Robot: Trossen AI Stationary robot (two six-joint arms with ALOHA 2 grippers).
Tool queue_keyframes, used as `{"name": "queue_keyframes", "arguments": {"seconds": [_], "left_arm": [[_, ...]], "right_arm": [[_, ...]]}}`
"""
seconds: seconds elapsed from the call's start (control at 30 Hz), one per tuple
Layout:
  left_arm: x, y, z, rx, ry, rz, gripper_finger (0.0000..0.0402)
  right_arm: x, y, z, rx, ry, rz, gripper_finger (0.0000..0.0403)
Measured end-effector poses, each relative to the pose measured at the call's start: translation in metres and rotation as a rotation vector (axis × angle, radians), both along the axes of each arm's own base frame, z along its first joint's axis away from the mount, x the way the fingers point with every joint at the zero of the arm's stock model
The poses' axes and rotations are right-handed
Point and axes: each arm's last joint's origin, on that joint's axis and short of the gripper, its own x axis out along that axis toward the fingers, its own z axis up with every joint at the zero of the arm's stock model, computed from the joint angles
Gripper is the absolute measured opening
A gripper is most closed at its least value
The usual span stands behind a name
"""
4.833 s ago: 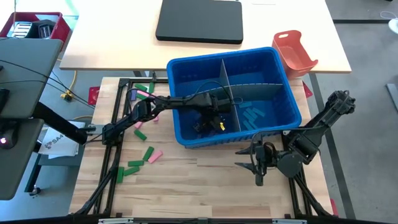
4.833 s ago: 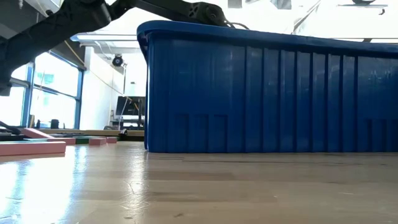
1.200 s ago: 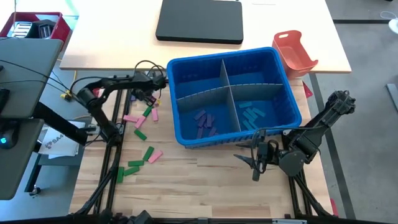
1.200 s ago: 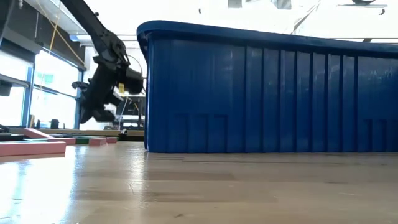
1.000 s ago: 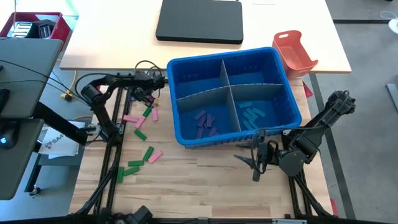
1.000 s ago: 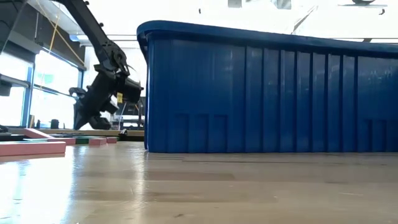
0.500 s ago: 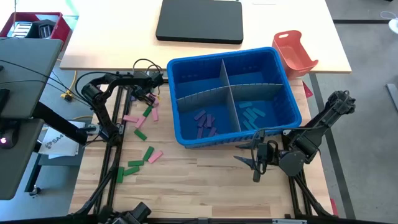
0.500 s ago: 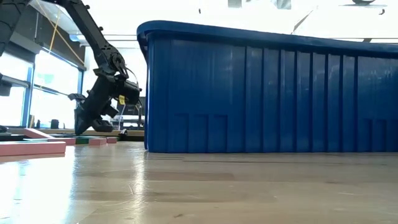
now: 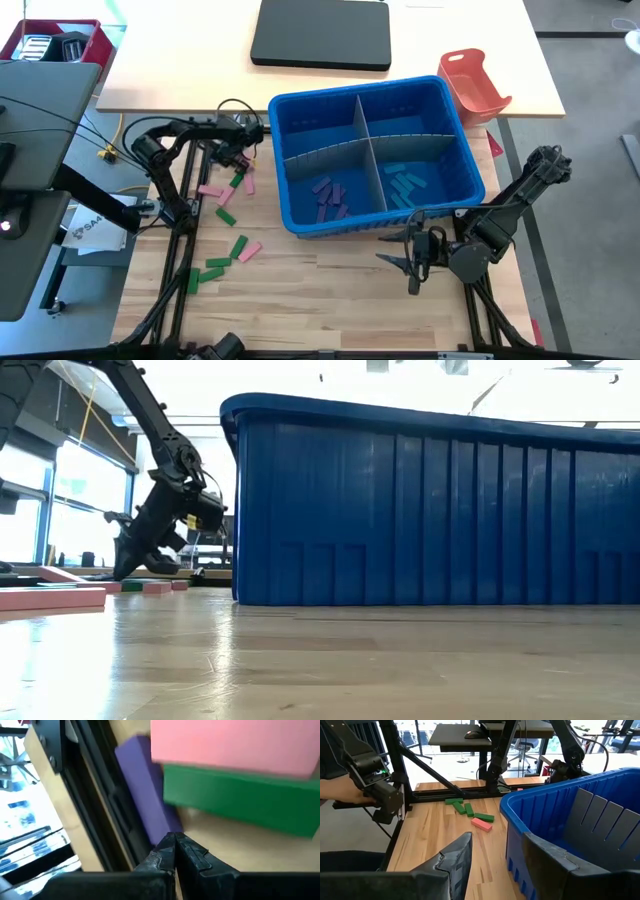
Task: Sort blocks
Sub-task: Put the purple block into the blue bin with the other purple block
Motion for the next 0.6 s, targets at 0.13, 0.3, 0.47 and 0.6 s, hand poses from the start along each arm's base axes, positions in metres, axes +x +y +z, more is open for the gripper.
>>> {"name": "queue_keyframes", "arguments": {"seconds": [0.13, 0.3, 0.47, 0.6], "left_arm": [[0.001, -0.003, 0.001, 0.020, 0.036, -0.007, 0.0000], [-0.001, 0.006, 0.000, 0.076, 0.010, 0.008, 0.0000], [-0.001, 0.007, 0.000, 0.096, 0.011, 0.015, 0.0000], [-0.001, 0.007, 0.000, 0.096, 0.010, 0.015, 0.0000]], "right_arm": [[0.000, 0.000, 0.000, -0.008, -0.002, -0.009, 0.0169], [0.000, -0.001, 0.000, -0.004, -0.005, -0.017, 0.0169], [0.000, 0.000, 0.000, 0.000, -0.002, -0.005, 0.0169], [0.000, 0.000, 0.000, 0.002, 0.000, -0.001, 0.0169]]}}
